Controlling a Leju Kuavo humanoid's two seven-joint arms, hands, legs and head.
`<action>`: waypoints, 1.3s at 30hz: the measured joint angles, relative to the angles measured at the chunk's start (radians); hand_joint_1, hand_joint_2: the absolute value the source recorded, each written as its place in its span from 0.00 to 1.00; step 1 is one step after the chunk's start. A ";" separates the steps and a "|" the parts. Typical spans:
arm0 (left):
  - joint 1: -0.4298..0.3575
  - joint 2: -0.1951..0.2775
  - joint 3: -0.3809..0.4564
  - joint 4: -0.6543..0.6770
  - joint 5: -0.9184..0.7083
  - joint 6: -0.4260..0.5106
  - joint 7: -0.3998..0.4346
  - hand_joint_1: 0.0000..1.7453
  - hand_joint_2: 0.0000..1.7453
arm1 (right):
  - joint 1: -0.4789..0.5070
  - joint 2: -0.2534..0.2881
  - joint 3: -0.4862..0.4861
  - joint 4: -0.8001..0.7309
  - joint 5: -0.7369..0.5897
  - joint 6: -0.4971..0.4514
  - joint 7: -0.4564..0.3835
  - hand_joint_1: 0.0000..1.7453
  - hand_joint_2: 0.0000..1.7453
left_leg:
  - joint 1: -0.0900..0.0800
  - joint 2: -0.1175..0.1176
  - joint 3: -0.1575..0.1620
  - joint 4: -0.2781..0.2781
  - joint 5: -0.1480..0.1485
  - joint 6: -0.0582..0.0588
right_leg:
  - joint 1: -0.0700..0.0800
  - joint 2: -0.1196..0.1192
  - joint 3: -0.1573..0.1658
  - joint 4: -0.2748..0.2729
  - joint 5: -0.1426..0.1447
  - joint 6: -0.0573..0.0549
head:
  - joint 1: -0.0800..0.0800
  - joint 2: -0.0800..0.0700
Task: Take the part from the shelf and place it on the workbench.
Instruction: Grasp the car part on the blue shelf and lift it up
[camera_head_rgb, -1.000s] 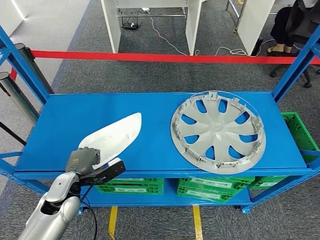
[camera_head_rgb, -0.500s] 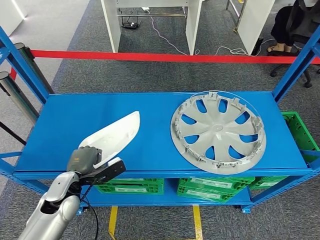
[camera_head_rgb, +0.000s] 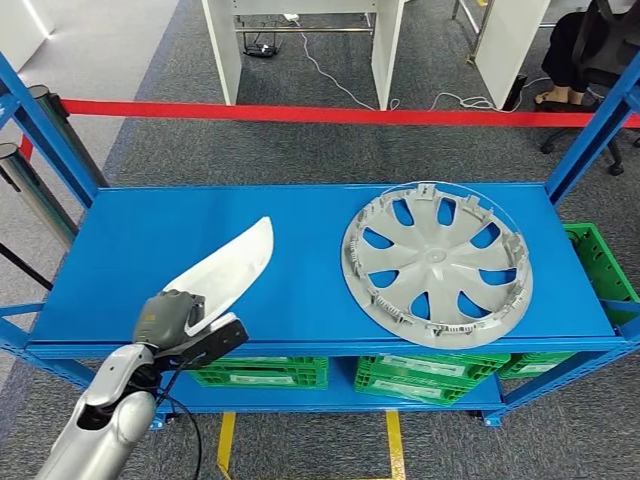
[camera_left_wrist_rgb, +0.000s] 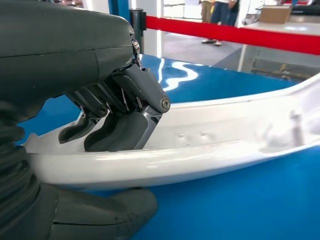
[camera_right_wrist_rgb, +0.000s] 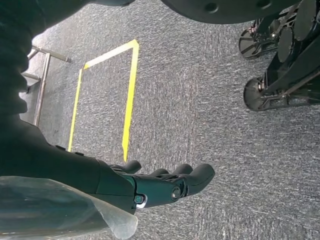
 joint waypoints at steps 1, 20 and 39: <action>0.004 0.001 0.001 -0.009 0.016 0.003 -0.009 1.00 1.00 | 0.002 0.000 0.000 0.000 0.000 -0.001 -0.001 0.00 1.00 | 0.000 0.000 0.000 0.000 0.000 0.000 | 0.000 0.000 0.000 0.000 0.000 0.000 | 0.000 0.000; 0.149 0.004 0.014 -0.275 0.196 0.154 -0.137 1.00 1.00 | 0.020 0.013 -0.009 0.000 -0.001 -0.054 -0.039 0.00 1.00 | 0.009 0.014 0.015 -0.048 0.035 0.028 | -0.020 -0.006 -0.128 0.251 -0.100 0.043 | 0.006 0.000; 0.320 0.013 0.081 -0.446 0.337 0.228 -0.213 1.00 1.00 | 0.017 0.032 -0.039 0.000 -0.041 -0.034 -0.087 0.00 1.00 | 0.000 0.009 0.038 0.041 -0.062 0.005 | -0.009 -0.011 -0.088 0.034 0.050 -0.012 | 0.005 0.000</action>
